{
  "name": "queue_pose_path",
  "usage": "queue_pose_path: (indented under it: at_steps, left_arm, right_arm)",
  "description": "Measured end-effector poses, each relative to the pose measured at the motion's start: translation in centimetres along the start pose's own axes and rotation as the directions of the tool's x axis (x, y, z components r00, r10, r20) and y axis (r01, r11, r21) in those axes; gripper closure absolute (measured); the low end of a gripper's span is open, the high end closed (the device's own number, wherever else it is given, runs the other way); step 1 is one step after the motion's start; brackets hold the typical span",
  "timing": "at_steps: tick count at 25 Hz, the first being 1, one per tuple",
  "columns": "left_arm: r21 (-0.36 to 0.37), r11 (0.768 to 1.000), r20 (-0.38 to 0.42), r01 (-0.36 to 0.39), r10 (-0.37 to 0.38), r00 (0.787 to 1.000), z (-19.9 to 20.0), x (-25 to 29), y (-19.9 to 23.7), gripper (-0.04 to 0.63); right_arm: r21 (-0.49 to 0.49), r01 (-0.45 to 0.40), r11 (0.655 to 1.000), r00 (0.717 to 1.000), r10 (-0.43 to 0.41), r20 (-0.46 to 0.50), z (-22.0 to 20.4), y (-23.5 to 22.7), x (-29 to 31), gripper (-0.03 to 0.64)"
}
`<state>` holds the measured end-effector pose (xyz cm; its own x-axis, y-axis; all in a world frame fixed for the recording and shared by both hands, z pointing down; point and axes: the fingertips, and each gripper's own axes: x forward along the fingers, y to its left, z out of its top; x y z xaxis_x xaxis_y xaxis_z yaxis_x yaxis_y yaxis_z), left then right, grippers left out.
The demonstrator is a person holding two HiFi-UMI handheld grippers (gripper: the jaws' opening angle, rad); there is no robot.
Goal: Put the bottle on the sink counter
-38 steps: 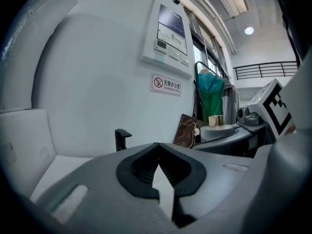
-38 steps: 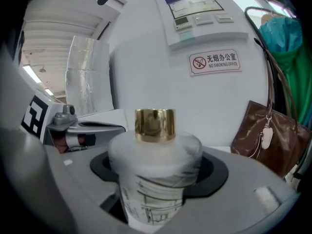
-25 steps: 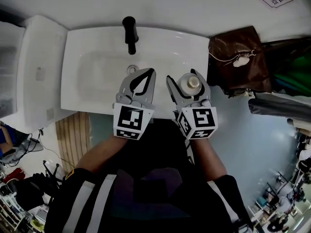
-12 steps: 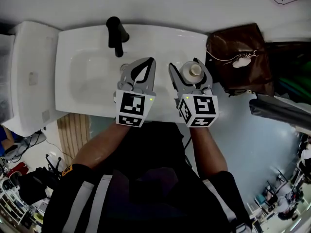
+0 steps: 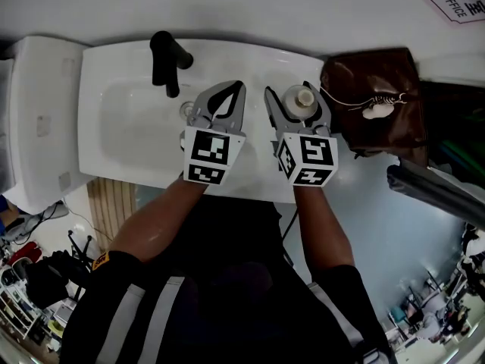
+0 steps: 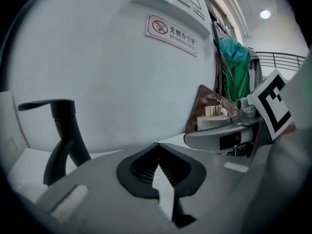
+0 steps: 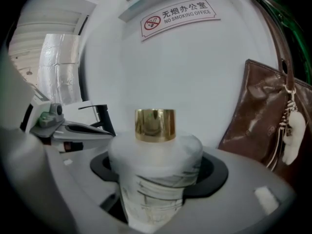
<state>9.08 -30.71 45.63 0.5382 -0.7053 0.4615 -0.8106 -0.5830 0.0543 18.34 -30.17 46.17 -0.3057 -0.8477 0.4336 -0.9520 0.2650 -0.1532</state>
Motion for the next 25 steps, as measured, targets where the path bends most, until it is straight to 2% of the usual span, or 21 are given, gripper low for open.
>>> queue_pose_path:
  at_steps: [5,13,25]
  left_arm:
    - [-0.033,0.999,-0.021,-0.016,0.015,1.0,-0.7,2.2,0.3,0.597]
    - [-0.045,0.998,-0.057,-0.044,0.042,0.997,-1.5,4.0,1.1,0.597]
    - [-0.084,0.994,-0.082,-0.072,0.065,0.994,-1.9,6.0,2.5,0.597]
  right_arm:
    - [-0.008,0.015,1.0,1.0,-0.015,-0.017,-0.5,-1.9,1.6,0.278]
    - [0.006,0.028,1.0,0.999,-0.028,-0.032,-1.4,-3.9,4.1,0.278]
    - [0.003,0.041,0.999,0.996,-0.04,-0.08,-2.4,-5.4,6.8,0.276]
